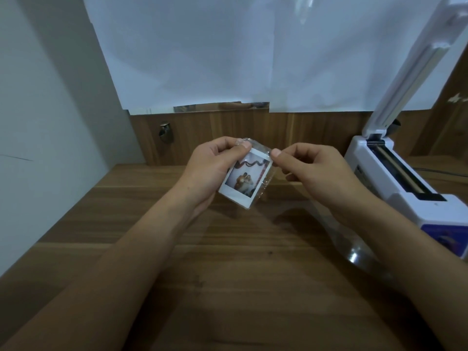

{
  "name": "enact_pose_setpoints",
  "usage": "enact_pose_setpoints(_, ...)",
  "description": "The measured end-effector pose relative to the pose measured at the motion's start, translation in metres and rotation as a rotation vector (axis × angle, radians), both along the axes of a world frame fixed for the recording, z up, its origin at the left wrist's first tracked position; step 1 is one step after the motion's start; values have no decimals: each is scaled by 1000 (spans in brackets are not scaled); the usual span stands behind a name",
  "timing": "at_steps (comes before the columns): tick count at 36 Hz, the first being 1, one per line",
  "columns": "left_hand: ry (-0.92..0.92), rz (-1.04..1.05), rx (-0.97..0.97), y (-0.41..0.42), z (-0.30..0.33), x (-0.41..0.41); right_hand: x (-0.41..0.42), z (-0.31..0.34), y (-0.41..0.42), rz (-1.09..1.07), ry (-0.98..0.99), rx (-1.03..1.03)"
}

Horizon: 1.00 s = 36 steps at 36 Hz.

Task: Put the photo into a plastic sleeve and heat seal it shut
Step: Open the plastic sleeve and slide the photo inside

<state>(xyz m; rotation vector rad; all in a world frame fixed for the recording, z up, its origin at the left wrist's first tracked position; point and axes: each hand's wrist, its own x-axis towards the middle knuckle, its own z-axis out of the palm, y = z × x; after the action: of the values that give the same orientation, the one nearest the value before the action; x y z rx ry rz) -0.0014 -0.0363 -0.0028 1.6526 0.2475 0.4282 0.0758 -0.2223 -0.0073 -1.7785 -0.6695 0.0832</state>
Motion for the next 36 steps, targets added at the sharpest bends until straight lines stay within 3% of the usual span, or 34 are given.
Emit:
enact_pose_setpoints(7, -1, -5, -15, -2, 1, -1, 0, 3, -3, 2, 42, 63)
enact_pose_setpoints(18, 4, -25, -67, -1, 2, -1, 5, 5, -5, 69, 312, 237)
enact_pose_setpoints(27, 10, -28, -83, 1, -1, 1, 1, 7, -1, -15, 238, 128)
enact_pose_setpoints(36, 44, -113, 32, 0, -2, -1, -2, 7, -2, 86, 271, 65)
